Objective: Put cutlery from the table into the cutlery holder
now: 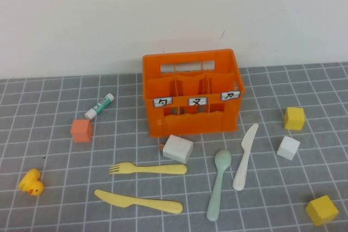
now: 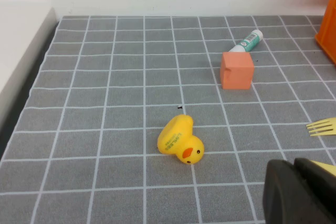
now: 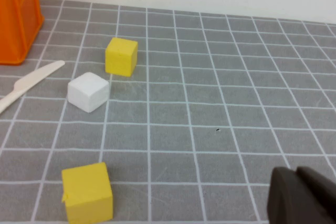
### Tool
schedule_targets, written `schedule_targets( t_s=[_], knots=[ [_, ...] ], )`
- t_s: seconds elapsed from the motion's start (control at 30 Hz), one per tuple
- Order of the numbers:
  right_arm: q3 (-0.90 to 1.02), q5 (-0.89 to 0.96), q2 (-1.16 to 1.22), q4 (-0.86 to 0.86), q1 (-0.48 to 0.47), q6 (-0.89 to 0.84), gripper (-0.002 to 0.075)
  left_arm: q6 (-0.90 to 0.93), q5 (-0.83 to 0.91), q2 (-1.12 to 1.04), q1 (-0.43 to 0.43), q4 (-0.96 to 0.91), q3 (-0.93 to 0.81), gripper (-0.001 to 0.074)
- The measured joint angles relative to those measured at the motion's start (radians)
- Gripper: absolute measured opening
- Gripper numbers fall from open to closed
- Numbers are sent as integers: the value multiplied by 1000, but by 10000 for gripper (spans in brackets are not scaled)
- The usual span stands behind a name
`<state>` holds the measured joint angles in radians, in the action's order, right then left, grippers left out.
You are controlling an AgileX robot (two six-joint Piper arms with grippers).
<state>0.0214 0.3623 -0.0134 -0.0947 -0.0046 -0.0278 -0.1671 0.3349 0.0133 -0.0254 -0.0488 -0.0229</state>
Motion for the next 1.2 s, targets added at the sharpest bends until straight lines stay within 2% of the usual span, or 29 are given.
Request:
schedule_targets(
  t_s=[1.2],
  knots=[
    [0, 0, 0, -2, 0, -21, -3, 2, -11, 0, 0, 0, 0, -1]
  ],
)
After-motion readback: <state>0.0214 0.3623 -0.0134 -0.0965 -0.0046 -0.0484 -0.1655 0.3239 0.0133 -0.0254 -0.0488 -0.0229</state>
